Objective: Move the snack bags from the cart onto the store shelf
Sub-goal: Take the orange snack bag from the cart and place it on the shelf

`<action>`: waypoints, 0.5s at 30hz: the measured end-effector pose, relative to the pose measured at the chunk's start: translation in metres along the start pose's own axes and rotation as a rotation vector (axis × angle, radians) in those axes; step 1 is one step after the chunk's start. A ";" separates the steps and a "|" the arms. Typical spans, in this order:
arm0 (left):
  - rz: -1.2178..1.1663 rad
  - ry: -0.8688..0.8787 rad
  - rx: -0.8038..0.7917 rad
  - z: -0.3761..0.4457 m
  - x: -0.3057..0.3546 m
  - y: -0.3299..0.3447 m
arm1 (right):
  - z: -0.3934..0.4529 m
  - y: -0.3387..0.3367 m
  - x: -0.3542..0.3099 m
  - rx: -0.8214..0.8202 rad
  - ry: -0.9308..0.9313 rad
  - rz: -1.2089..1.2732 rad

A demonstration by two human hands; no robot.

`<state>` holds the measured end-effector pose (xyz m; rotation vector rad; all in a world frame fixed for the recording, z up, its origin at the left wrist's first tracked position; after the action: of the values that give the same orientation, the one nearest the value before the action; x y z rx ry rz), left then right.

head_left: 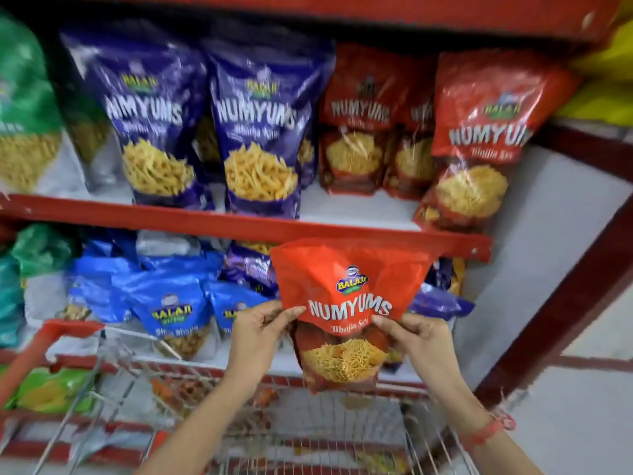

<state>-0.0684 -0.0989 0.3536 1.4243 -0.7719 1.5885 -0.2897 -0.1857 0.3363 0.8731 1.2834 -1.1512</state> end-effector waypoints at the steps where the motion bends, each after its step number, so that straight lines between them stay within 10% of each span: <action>1: -0.033 0.033 -0.001 0.009 0.017 0.004 | 0.007 -0.003 -0.020 0.019 -0.040 0.006; 15: 0.099 0.115 0.083 0.173 0.139 0.071 | 0.143 -0.030 -0.183 0.098 -0.024 -0.043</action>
<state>-0.0510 -0.2560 0.5244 1.3573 -0.7256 1.7802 -0.2672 -0.3023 0.5377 0.9043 1.2403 -1.2637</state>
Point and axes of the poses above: each hand's wrist, its own z-axis towards the middle knuckle, its own y-axis out of the palm, x = y × z, the point moved 2 cm from there along z, towards the middle knuckle
